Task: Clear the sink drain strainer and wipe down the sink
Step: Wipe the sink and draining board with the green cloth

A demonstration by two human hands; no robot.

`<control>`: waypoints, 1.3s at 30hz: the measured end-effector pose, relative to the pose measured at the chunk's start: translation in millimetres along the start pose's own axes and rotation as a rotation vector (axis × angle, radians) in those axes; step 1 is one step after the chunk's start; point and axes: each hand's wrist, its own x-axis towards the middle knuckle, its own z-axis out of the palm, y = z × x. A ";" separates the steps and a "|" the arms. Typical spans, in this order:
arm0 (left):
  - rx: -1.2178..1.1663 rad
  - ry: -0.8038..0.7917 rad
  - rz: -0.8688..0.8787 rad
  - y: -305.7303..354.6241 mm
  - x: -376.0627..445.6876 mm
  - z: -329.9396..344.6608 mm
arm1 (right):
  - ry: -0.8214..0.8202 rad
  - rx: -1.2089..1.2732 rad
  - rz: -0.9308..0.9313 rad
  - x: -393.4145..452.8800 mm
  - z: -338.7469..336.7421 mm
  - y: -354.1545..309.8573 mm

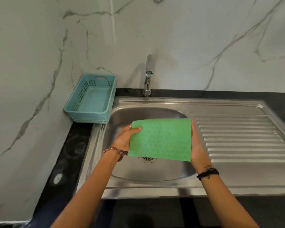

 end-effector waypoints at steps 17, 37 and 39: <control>0.506 0.178 0.315 46.8 -14.9 42.9 | -0.142 -0.172 0.031 27.1 36.8 -12.9; 0.461 0.025 0.121 -2.3 -5.4 -8.8 | -0.107 -0.696 -0.063 37.3 1.4 -27.9; 0.620 0.038 0.163 -1.5 -8.1 -3.1 | -0.083 -0.868 -0.181 37.1 6.0 -28.7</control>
